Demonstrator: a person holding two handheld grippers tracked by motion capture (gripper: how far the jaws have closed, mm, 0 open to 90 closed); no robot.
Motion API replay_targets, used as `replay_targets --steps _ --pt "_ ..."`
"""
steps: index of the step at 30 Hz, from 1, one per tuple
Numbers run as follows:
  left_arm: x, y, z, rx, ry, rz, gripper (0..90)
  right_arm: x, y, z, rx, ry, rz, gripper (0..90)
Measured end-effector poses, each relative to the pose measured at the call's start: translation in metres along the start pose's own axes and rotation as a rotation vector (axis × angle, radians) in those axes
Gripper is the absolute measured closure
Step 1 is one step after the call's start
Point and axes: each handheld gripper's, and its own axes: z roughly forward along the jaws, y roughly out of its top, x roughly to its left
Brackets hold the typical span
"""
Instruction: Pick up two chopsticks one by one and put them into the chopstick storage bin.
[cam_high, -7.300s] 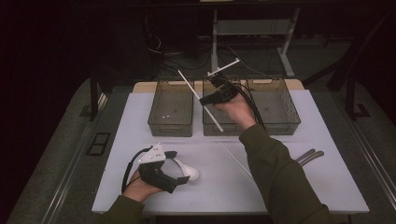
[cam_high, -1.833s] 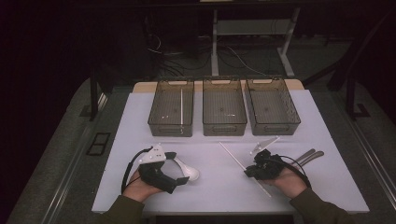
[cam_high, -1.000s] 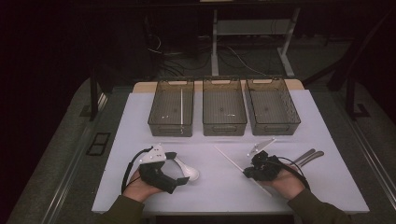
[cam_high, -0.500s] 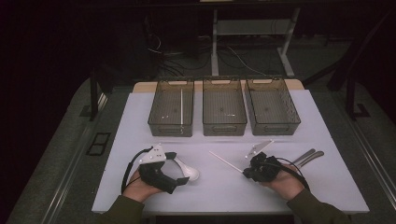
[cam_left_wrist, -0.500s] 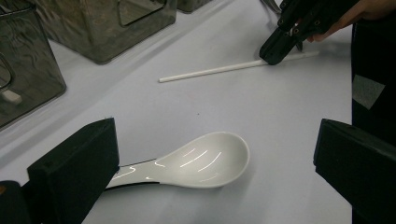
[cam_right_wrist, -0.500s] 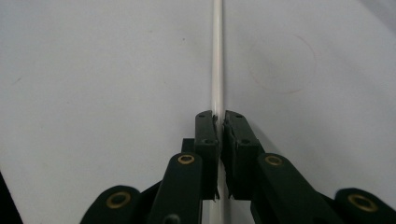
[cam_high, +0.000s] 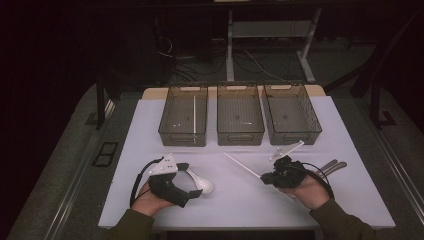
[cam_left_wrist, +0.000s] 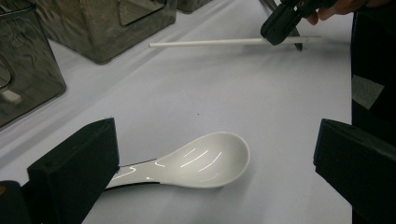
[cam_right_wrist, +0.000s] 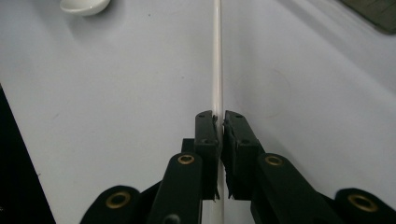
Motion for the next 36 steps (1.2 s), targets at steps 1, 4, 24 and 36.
replay_targets --steps 1,4,24,36 --pt "0.000 0.000 0.000 0.001 0.000 0.000 0.0 0.000 0.000 -0.001 -0.003 0.004 0.001 84.5" --pt "0.000 0.000 0.000 -0.001 0.000 -0.001 0.0 -0.002 0.002 -0.006 -0.022 0.010 0.014 84.5" --pt "0.001 0.000 0.001 0.003 -0.001 0.002 0.0 -0.007 0.033 -0.016 -0.109 0.010 0.020 84.5" --pt "0.001 -0.001 0.002 0.004 -0.004 -0.003 0.0 -0.013 0.065 -0.007 -0.140 0.010 0.034 84.5"
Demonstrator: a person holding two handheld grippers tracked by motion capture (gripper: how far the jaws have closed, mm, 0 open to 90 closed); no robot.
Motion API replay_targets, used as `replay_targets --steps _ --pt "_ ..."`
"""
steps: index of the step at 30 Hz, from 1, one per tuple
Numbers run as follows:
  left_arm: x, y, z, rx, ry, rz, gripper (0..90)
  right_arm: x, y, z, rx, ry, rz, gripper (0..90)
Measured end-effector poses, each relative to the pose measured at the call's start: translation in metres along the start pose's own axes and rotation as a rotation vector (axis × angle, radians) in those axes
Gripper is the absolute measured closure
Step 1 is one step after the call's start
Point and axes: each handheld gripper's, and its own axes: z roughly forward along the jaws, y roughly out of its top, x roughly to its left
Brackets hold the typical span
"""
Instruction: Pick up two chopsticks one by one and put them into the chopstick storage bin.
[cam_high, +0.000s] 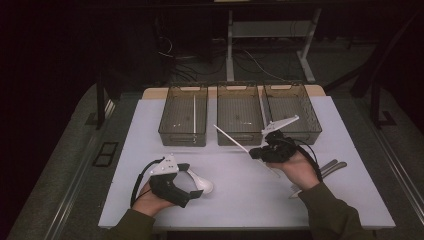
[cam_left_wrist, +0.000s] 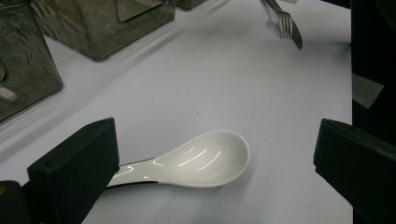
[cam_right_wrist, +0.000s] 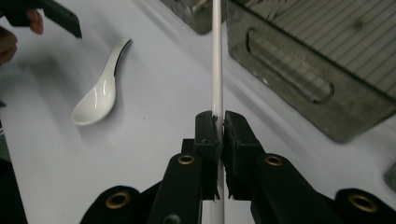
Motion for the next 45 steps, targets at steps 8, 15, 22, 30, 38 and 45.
replay_targets --steps 8,15,22,30,38,45 --pt "0.001 0.000 0.000 -0.007 -0.002 -0.006 0.0 -0.005 0.034 0.010 -0.026 -0.005 0.014 84.5" --pt "0.000 0.001 0.000 -0.016 -0.002 -0.009 0.0 -0.003 0.063 0.022 -0.024 -0.005 0.016 84.5" --pt "-0.001 0.001 0.001 -0.019 -0.004 -0.007 0.0 0.003 0.091 0.039 -0.020 -0.009 0.015 84.5" --pt "-0.001 0.002 0.001 -0.016 -0.008 0.006 0.0 0.008 0.122 0.063 -0.005 -0.005 0.028 84.4" --pt "-0.001 0.002 0.000 -0.024 -0.016 -0.001 0.0 0.009 0.149 0.085 0.003 -0.013 0.054 84.5" --pt "-0.001 0.003 -0.001 -0.032 -0.017 0.001 0.0 0.012 0.171 0.106 0.017 -0.023 0.069 84.5"
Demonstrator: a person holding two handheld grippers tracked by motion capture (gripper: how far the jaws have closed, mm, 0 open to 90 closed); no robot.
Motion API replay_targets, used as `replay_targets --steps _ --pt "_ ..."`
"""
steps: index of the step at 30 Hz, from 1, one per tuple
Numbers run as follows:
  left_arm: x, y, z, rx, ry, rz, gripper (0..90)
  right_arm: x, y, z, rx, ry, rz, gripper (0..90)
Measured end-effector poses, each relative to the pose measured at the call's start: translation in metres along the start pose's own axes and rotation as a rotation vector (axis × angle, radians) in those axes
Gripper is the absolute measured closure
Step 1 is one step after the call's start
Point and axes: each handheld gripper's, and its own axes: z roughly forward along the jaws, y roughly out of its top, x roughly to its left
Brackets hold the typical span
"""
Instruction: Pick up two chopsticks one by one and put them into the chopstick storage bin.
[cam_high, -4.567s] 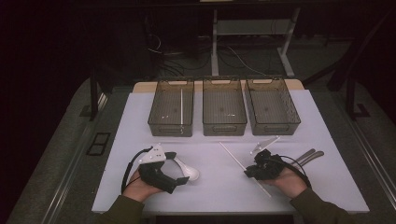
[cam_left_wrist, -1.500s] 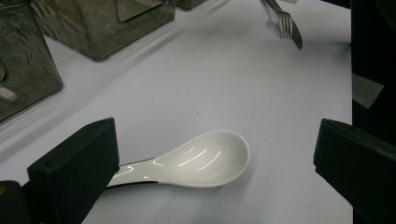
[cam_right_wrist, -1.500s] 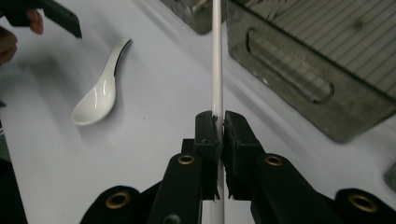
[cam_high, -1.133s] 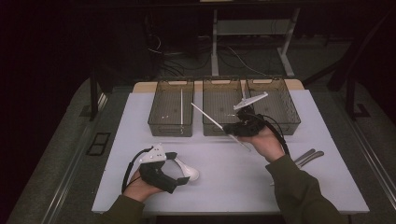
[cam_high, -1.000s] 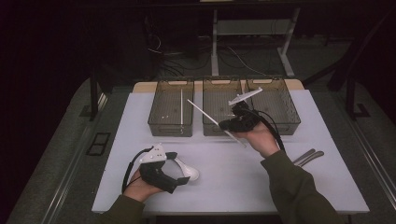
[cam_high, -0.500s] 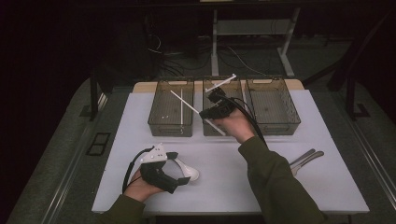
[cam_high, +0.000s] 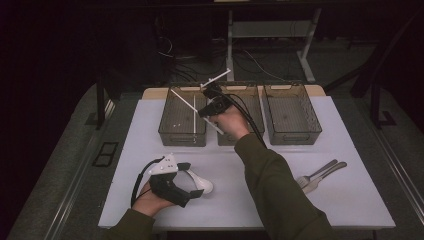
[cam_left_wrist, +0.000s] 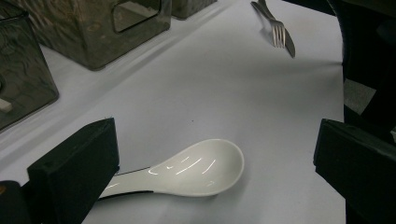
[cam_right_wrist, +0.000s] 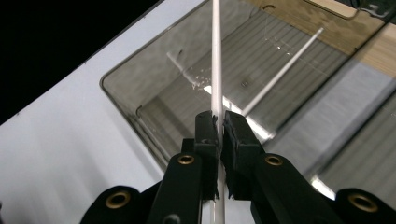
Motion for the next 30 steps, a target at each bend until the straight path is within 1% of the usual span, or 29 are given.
replay_targets --steps 5,7,9,11,14,16,21,22,27,30 --pt "0.000 0.000 0.000 -0.005 -0.003 -0.005 0.0 0.004 0.015 0.016 0.029 -0.026 -0.008 84.4" --pt "0.000 0.000 -0.001 -0.006 -0.003 -0.003 0.0 0.005 0.022 0.023 0.033 -0.035 -0.012 84.4" --pt "0.000 0.000 -0.001 -0.010 -0.005 -0.004 0.0 0.006 0.027 0.029 0.040 -0.040 -0.004 84.4" --pt "0.000 0.000 -0.001 -0.018 -0.005 -0.013 0.0 0.007 0.031 0.035 0.037 -0.042 0.006 84.4" --pt "0.000 0.000 -0.002 -0.015 -0.006 -0.007 0.0 0.008 0.035 0.043 0.033 -0.045 0.012 84.4" --pt "0.000 0.001 -0.002 -0.014 -0.007 0.001 0.0 0.009 0.037 0.050 0.041 -0.053 0.015 84.4" --pt "0.000 0.001 -0.003 -0.016 -0.010 -0.009 0.0 0.008 0.038 0.064 0.036 -0.057 0.026 84.4" --pt "0.000 0.001 -0.003 -0.016 -0.011 -0.009 0.0 0.008 0.038 0.066 0.036 -0.060 0.020 84.4" --pt "0.000 0.001 -0.003 -0.018 -0.013 -0.009 0.0 0.008 0.036 0.075 0.051 -0.060 0.028 84.3" --pt "0.000 0.001 -0.003 -0.016 -0.014 -0.006 0.0 0.010 0.034 0.079 0.059 -0.063 0.023 84.2"
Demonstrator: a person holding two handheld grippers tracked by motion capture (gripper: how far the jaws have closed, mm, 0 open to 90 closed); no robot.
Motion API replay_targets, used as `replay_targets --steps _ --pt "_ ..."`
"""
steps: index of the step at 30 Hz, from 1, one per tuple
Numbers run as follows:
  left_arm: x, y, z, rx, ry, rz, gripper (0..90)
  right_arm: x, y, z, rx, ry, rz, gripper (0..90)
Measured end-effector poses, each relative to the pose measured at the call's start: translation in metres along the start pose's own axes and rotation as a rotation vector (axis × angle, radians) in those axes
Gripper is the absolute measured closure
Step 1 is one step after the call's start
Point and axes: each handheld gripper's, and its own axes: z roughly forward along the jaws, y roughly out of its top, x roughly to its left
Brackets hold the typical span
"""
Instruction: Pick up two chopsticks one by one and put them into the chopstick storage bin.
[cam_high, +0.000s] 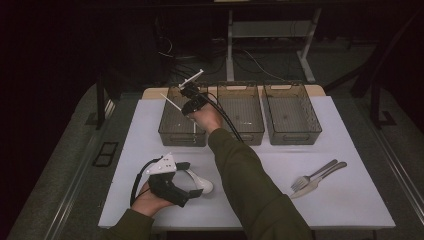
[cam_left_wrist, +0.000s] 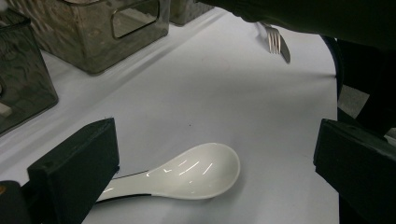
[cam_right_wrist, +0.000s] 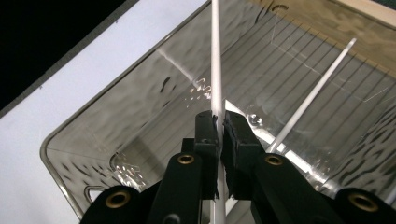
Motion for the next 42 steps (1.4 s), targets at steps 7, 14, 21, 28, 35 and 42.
replay_targets --steps 7,14,21,28,35,42 --pt "0.000 0.000 0.000 0.000 0.000 0.001 0.0 0.002 -0.007 0.008 0.037 -0.005 -0.019 83.2" --pt "0.000 0.000 0.000 0.001 0.000 -0.001 0.0 -0.001 -0.009 -0.004 0.018 0.016 -0.026 70.8" --pt "0.000 0.000 0.001 0.003 0.004 0.001 0.0 -0.010 -0.016 -0.029 -0.016 0.070 -0.040 60.4" --pt "0.000 0.000 0.001 0.011 0.008 0.006 0.0 -0.018 -0.032 -0.054 -0.064 0.086 -0.100 48.7" --pt "0.001 -0.001 0.002 0.018 0.009 0.008 0.0 -0.024 -0.053 -0.078 -0.107 0.115 -0.145 43.9" --pt "0.003 -0.001 0.001 0.019 0.012 0.007 0.0 -0.028 -0.076 -0.095 -0.129 0.146 -0.178 40.0"
